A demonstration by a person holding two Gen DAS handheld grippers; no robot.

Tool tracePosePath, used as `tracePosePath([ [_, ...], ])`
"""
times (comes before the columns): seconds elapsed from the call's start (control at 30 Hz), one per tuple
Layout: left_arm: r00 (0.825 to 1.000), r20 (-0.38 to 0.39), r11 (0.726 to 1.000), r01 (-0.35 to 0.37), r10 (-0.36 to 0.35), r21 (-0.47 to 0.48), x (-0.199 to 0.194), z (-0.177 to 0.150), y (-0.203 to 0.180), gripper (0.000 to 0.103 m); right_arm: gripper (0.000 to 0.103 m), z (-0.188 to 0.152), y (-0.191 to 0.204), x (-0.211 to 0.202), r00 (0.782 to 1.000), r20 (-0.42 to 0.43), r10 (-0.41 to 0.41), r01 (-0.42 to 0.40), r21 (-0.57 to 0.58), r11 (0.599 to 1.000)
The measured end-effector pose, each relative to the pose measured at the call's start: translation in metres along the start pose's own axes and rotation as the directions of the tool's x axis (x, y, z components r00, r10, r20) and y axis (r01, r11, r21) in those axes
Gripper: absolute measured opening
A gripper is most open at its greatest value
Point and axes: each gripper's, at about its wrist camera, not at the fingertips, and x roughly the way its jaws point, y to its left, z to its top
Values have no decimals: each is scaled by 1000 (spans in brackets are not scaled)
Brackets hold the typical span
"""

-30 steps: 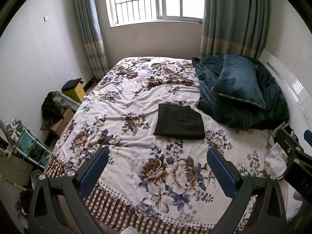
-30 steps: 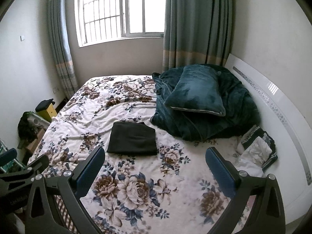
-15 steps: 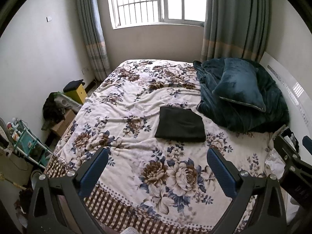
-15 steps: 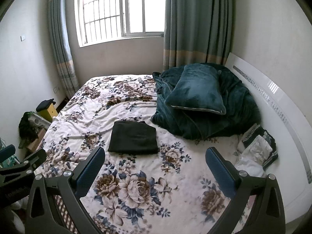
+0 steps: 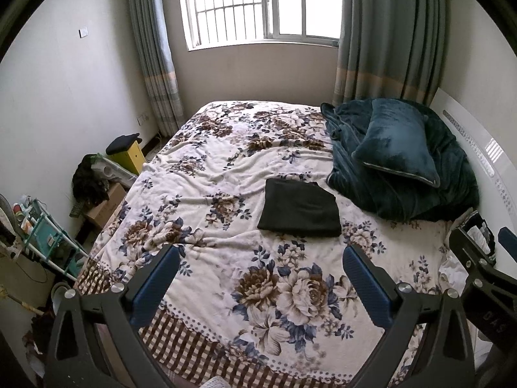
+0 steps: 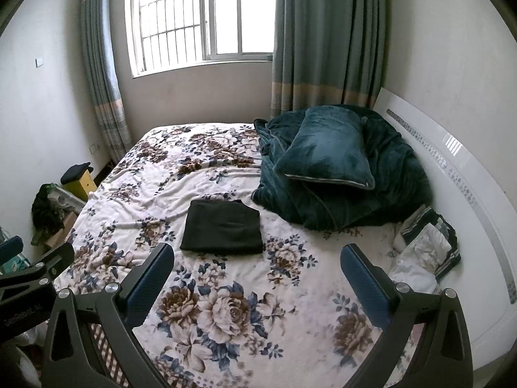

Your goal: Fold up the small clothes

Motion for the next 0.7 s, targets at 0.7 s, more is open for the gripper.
tracePosePath([
  [0.7,1000,10,1000,-4,4,-11,-2,-5,-1,103,103,-8,5,-7,1000,3,-6,6,6,1000],
])
